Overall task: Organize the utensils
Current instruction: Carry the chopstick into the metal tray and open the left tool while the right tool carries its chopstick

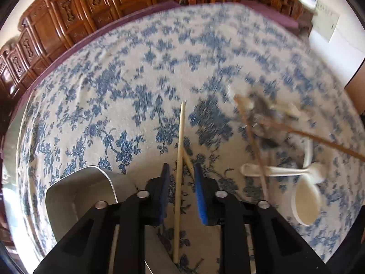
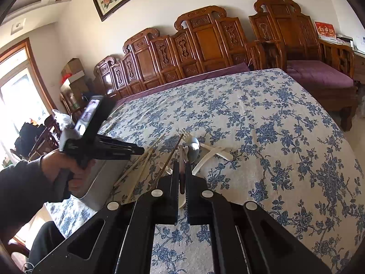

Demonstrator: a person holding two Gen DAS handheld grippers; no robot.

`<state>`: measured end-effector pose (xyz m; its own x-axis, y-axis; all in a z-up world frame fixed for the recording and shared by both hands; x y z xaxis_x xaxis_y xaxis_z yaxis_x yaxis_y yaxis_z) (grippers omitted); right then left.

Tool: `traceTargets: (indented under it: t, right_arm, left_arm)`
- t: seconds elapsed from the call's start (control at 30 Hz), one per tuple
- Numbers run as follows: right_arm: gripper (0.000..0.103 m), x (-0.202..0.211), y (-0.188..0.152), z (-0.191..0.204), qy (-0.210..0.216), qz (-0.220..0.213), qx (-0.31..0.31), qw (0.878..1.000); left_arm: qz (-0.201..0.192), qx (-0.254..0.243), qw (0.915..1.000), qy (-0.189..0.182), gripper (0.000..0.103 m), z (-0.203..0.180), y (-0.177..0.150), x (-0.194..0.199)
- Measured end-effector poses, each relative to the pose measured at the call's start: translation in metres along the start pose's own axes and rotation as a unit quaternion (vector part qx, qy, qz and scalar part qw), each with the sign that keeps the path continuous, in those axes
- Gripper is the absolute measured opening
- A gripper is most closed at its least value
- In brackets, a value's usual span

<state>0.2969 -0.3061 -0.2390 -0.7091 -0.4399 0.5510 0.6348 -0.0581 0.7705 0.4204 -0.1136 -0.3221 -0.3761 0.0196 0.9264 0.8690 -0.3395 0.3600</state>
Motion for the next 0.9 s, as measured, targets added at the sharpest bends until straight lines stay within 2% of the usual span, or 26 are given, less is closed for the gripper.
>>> traceTargets:
  t: [0.2,0.33,0.4,0.5,0.63,0.9]
  right_arm:
    - [0.006,-0.001,0.002,0.002,0.005,-0.002,-0.004,1.000]
    - [0.006,-0.001,0.002,0.003,0.008,-0.001,-0.001,1.000]
    - [0.006,-0.001,0.002,0.003,0.008,-0.001,-0.002,1.000]
    - [0.006,-0.001,0.001,0.004,0.007,-0.001,-0.002,1.000]
    - [0.006,-0.001,0.001,0.005,0.005,-0.001,0.002,1.000]
    - [0.006,-0.001,0.002,0.007,0.001,-0.005,0.005,1.000]
  left_arm:
    - [0.025,-0.011,0.9995,0.014,0.014,0.003,-0.005,-0.012]
    - [0.025,-0.017,0.9992,0.027,0.013,0.005,-0.005,-0.015]
    - [0.025,-0.018,0.9992,0.023,0.004,0.004,-0.005,-0.015]
    - [0.022,-0.037,0.9987,0.028,0.004,-0.003,-0.006,-0.014]
    - [0.011,-0.048,0.9982,0.034,0.004,-0.009,-0.006,-0.010]
    - [-0.039,-0.014,0.9990,0.014,0.003,-0.007,-0.001,0.029]
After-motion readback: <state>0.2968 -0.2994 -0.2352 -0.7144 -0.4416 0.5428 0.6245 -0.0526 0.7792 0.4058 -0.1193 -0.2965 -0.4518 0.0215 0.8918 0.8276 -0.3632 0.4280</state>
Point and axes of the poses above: each gripper's, at about its wrist camera, not at the fingertips, and x roughly against the way its jaws point, z to its left, y to its top, the point moved 9 cm from there along -x, roughly the way its jaws point, and after that the axes turned 2 degrees about x, right-handed, at the moved point
